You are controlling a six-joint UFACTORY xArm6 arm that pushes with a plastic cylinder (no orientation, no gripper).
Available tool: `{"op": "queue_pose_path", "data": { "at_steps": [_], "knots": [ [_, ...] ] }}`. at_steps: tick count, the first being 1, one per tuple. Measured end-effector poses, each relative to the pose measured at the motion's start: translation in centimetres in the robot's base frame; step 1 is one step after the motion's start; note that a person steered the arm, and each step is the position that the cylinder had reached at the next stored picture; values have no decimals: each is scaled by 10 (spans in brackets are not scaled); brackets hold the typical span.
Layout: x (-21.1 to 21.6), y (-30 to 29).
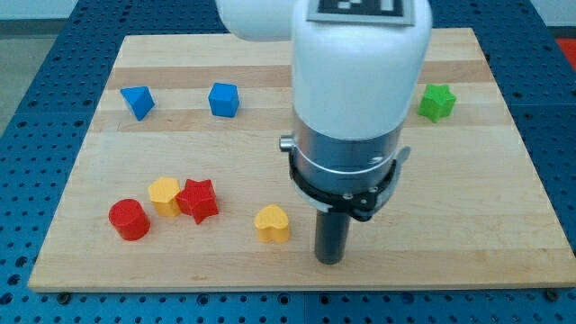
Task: Move yellow heart to the bottom of red star
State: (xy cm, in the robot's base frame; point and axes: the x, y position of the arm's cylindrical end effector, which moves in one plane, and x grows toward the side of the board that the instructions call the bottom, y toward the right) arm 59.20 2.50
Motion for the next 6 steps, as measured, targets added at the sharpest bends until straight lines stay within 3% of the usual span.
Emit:
{"op": "queue_pose_path", "data": {
  "at_steps": [3,6],
  "knots": [
    [-30,-9],
    [-30,-83]
  ]
}}
